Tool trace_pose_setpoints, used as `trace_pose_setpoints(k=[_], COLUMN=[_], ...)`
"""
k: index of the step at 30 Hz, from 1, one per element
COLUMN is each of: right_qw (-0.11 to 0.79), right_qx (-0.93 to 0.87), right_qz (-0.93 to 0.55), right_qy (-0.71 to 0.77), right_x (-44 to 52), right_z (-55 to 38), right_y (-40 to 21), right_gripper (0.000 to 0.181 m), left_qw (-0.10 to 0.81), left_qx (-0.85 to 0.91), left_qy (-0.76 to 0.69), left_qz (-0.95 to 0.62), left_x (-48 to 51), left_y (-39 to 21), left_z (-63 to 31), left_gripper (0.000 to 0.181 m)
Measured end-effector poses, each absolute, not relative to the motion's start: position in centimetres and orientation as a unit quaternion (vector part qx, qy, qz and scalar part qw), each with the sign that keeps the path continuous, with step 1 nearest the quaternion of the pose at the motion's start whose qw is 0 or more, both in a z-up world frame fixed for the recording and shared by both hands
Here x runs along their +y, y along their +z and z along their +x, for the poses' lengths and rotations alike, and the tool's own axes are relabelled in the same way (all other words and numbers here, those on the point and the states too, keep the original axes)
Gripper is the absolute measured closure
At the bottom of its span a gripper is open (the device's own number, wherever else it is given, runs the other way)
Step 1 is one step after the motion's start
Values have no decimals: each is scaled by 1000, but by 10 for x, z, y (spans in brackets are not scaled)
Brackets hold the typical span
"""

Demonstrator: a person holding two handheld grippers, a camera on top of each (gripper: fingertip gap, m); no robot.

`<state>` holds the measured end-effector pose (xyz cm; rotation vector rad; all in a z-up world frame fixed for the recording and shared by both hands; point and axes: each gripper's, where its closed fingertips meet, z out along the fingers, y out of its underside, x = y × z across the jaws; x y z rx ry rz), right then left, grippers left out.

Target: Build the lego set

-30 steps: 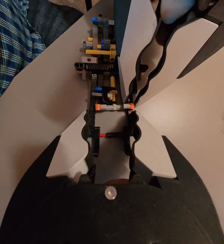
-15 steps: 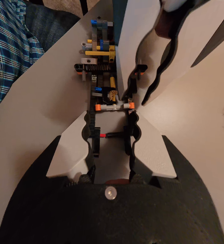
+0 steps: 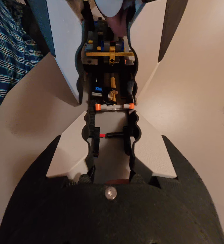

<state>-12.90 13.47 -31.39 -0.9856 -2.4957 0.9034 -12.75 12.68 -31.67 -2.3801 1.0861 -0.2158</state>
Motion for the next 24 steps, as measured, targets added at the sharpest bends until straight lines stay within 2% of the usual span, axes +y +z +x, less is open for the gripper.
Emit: trace_pose_setpoints(k=[8,24], right_qw=[158,147], right_qx=[-866,-861], right_qz=[-348,-361], right_qy=[322,327], right_x=[132,136], right_z=[-130,-127], right_y=[-313,-311], right_gripper=[119,118], left_qw=[266,262], left_qx=[375,382], left_qy=[-75,-82], left_qz=[-885,-882], left_x=[131,124], left_y=[-316,-316], left_z=[-131,-139], left_gripper=[119,118])
